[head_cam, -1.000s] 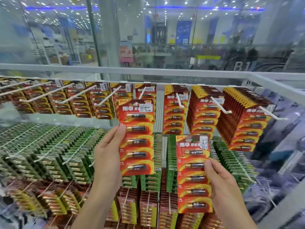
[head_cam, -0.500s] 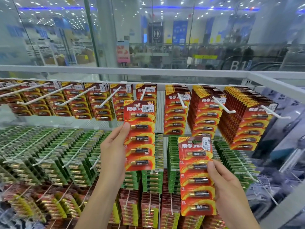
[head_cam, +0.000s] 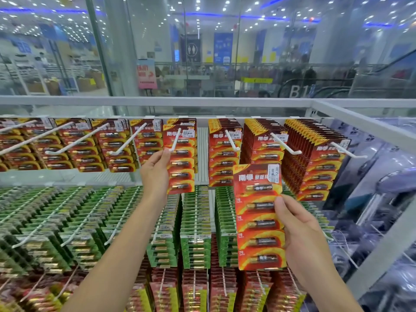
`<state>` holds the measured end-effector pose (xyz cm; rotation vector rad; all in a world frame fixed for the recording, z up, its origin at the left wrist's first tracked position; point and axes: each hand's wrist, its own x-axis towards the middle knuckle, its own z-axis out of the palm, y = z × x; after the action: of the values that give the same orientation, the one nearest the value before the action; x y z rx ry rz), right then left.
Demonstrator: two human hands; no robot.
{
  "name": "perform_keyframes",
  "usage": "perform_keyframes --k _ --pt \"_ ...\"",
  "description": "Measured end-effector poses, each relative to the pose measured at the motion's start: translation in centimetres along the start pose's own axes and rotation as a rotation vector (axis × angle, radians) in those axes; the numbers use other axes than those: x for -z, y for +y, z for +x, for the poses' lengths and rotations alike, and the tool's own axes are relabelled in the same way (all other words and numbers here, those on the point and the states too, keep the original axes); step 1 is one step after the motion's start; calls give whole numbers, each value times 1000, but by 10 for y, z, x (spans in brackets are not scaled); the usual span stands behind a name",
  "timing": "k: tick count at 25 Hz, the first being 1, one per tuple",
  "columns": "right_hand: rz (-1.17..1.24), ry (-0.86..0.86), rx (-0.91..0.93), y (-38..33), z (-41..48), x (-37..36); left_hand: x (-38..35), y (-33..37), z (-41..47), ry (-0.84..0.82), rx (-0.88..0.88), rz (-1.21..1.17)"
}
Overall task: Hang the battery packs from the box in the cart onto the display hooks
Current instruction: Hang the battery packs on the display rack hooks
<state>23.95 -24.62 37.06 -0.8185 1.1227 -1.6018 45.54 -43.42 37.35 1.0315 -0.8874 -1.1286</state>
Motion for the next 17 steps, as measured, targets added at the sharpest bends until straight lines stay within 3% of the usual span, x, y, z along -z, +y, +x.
perform_keyframes --k 6,17 --pt "-91 -38 143 -16 11 -28 -11 -6 37 55 25 18" --pt "-115 -1 117 -12 13 -35 -17 -19 59 87 25 -30"
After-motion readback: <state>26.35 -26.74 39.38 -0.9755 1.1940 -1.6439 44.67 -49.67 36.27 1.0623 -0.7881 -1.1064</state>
